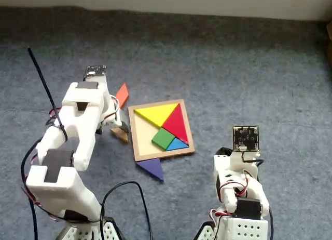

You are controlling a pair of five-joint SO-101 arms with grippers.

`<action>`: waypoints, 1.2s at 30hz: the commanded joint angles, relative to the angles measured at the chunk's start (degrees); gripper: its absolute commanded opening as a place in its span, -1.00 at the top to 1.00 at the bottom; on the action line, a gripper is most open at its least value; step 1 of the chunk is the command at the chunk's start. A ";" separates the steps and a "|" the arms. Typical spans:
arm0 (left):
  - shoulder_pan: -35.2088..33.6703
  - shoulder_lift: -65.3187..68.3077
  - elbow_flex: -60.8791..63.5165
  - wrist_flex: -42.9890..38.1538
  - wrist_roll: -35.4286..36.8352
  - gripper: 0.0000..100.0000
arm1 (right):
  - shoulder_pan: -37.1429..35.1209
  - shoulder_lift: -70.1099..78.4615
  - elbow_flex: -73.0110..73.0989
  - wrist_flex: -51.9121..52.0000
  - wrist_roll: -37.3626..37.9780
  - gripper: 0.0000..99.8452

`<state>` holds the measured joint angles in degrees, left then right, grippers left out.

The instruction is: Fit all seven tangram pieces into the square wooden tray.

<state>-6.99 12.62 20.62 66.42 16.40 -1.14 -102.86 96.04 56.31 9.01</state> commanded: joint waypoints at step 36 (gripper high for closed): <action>4.79 5.32 -5.41 3.78 -6.07 0.62 | 0.66 0.40 8.48 0.57 -0.18 0.98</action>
<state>-3.82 17.36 17.10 70.11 13.93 -1.14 -102.86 96.04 56.31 9.01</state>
